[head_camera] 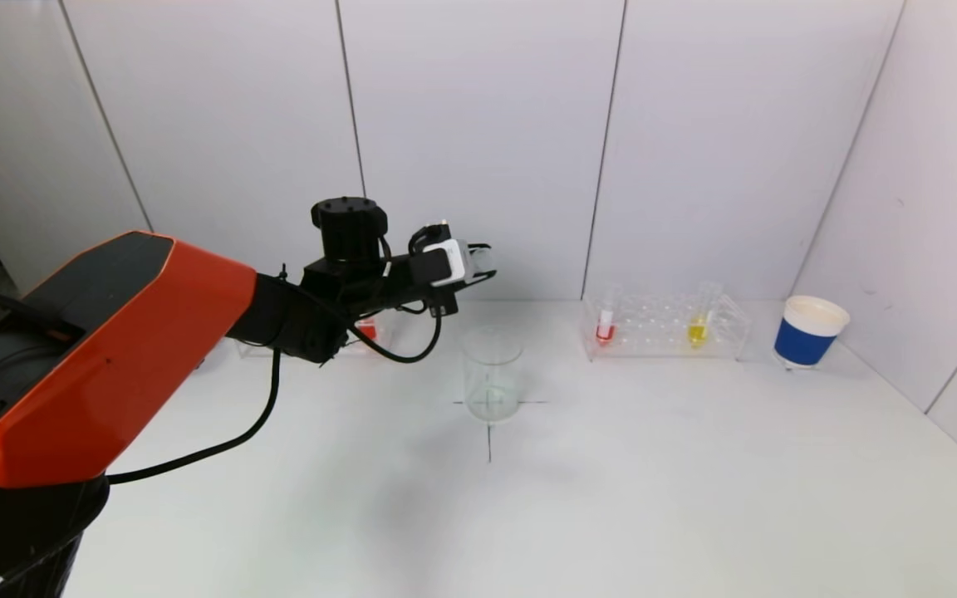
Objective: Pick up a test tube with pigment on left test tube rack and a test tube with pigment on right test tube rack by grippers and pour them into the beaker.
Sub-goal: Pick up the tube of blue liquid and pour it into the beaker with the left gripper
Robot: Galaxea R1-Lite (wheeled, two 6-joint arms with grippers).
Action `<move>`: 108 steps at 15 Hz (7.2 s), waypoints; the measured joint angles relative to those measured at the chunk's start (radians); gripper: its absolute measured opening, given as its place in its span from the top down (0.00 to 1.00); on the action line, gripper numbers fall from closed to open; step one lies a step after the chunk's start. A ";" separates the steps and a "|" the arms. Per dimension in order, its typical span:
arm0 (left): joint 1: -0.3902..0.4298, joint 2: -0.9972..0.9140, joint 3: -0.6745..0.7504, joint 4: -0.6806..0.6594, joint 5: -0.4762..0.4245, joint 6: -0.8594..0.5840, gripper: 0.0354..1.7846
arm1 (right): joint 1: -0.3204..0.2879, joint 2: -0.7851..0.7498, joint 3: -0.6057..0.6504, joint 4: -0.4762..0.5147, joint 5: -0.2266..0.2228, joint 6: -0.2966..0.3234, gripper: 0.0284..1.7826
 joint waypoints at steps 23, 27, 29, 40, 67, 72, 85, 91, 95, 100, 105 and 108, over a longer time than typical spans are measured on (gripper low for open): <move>0.017 -0.009 -0.045 0.168 0.010 0.389 0.76 | 0.000 0.000 0.000 0.000 0.001 0.000 0.01; 0.017 -0.015 -0.049 0.182 0.013 0.446 0.76 | 0.000 0.000 0.000 0.000 0.000 0.000 0.01; 0.017 -0.020 -0.044 0.180 0.014 0.452 0.76 | 0.000 0.000 0.000 0.000 0.000 0.000 0.01; 0.011 -0.033 0.011 0.104 0.007 0.454 0.76 | 0.000 0.000 0.000 0.000 0.000 0.000 0.01; -0.003 -0.046 0.105 0.018 -0.055 0.632 0.76 | 0.000 0.000 0.000 0.000 0.000 0.000 0.01; -0.005 -0.040 0.103 0.021 -0.049 0.664 0.76 | 0.000 0.000 0.000 0.000 0.000 0.000 0.01; -0.002 -0.066 0.065 0.149 -0.044 0.821 0.76 | 0.000 0.000 0.000 0.000 0.000 0.000 0.01; 0.000 -0.057 -0.010 0.230 -0.041 0.913 0.76 | 0.000 0.000 0.000 0.000 0.000 0.000 0.01; 0.000 -0.051 -0.024 0.242 -0.042 0.936 0.76 | 0.000 0.000 0.000 0.000 0.000 0.000 0.01; 0.000 -0.049 -0.026 0.242 -0.042 0.948 0.76 | 0.000 0.000 0.000 0.000 0.000 0.000 0.01; -0.005 -0.063 0.020 0.238 -0.037 0.938 0.76 | 0.000 0.000 0.000 0.000 0.000 0.000 0.01; -0.008 -0.072 0.036 0.219 -0.036 0.885 0.76 | 0.000 0.000 0.000 0.000 0.000 0.000 0.01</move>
